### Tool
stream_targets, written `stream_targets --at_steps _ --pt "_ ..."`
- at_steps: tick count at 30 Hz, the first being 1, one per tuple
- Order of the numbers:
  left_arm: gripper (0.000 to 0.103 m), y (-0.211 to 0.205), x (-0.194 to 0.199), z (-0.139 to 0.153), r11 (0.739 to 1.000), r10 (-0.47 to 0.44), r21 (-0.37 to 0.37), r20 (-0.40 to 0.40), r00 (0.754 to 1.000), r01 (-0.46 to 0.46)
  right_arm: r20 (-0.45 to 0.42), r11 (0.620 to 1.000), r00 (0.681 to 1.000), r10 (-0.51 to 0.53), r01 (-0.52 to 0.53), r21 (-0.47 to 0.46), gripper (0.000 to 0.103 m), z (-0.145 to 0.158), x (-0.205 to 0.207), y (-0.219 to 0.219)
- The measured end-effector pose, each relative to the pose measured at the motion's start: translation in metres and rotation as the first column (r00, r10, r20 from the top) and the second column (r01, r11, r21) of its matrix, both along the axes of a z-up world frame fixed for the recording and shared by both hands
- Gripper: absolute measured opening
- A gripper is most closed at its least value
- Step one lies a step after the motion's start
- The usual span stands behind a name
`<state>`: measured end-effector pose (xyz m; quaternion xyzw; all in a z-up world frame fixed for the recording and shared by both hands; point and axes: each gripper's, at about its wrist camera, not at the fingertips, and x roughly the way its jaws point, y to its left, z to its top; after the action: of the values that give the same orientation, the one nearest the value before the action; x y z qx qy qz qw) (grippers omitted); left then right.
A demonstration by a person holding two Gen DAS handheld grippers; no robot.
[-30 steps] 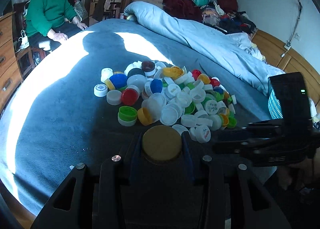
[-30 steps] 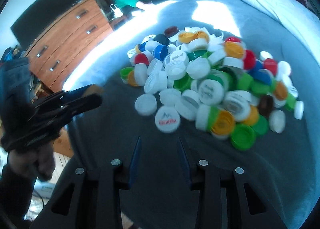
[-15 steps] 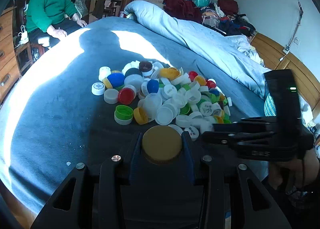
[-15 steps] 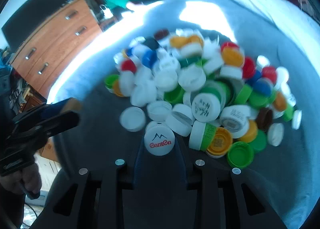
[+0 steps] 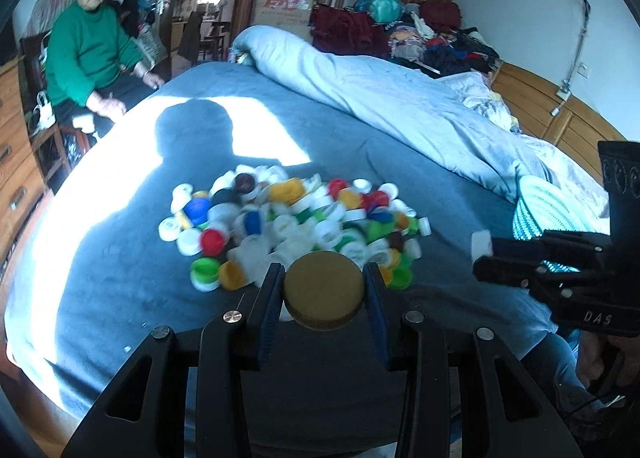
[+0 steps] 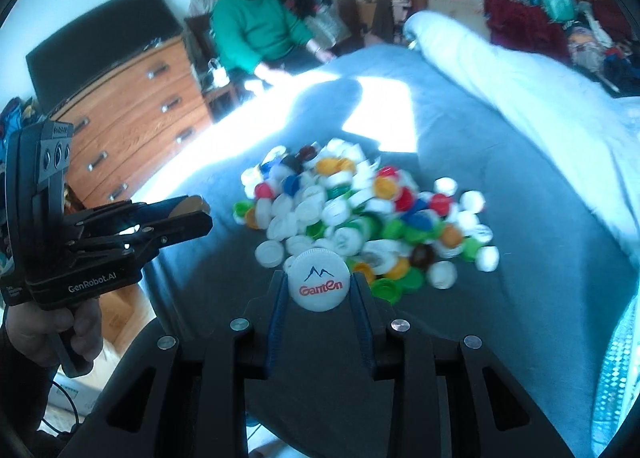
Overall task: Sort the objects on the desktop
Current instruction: 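Carry both held caps over the blue basket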
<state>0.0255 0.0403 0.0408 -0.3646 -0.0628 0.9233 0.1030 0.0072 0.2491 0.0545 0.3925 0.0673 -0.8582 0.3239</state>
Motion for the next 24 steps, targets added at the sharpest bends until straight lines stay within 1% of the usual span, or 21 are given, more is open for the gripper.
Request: stream_targets --at_steps 7,13,19,24 --pt "0.034 0.051 -0.009 0.026 0.999 -0.051 -0.014 -0.010 0.999 0.051 -0.067 0.993 0.991 -0.120 0.119 -0.017 0.034 0.034 0.005 0.059" --pt "0.034 0.110 -0.021 0.053 0.990 -0.136 -0.033 -0.045 0.990 0.135 -0.097 0.980 0.975 -0.200 0.200 -0.002 0.034 0.052 0.005 0.112" --pt "0.034 0.172 -0.037 0.071 0.974 -0.223 -0.050 -0.052 0.973 0.221 -0.118 0.953 0.946 -0.303 0.303 -0.021 0.034 0.069 0.002 0.172" --pt "0.034 0.221 -0.047 0.081 0.956 -0.293 -0.048 -0.056 0.954 0.291 -0.142 0.921 0.910 -0.389 0.389 -0.027 0.034 0.082 0.005 0.224"
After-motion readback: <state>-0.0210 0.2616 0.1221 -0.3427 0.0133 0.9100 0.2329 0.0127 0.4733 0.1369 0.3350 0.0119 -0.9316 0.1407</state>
